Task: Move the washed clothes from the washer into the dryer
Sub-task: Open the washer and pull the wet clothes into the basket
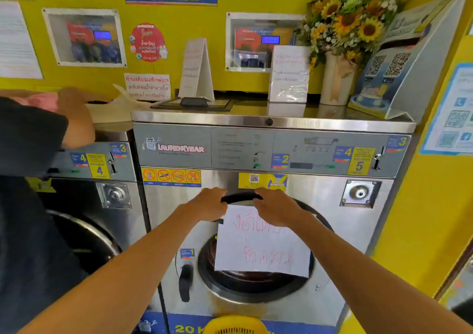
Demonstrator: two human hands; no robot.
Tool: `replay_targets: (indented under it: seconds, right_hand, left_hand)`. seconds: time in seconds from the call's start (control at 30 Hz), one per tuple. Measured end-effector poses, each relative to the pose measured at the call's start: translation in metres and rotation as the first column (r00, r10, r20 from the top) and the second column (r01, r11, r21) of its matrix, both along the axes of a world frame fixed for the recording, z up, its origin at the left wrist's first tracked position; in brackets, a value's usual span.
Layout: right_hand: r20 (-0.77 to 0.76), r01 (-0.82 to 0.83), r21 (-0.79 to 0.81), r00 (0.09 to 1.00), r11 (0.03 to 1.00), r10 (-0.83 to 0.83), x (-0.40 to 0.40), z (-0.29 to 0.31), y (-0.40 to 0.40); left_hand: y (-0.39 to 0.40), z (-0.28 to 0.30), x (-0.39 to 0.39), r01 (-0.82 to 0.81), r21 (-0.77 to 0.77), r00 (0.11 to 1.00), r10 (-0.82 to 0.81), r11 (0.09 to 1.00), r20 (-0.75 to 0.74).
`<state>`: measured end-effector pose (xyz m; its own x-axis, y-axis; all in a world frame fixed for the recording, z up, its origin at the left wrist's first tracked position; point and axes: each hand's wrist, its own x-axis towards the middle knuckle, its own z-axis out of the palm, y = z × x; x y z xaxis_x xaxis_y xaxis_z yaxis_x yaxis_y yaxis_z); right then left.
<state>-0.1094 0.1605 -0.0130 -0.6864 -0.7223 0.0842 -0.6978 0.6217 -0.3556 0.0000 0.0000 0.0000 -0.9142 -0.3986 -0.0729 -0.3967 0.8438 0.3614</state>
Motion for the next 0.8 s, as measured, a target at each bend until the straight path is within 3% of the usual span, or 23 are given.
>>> replay_targets:
  seconds: [0.37, 0.8]
  right_hand:
    - [-0.151, -0.070, -0.015, 0.986, 0.997, 0.067, -0.045, -0.060, -0.027]
    - [-0.225, -0.008, 0.098, 0.974, 0.995, 0.030, -0.016, -0.077, -0.022]
  left_hand:
    - [-0.023, -0.081, -0.053, -0.164, 0.070, 0.986, 0.164, 0.984, 0.016]
    - [-0.022, -0.098, -0.021, -0.170, 0.102, 0.973, 0.184, 0.980, -0.143]
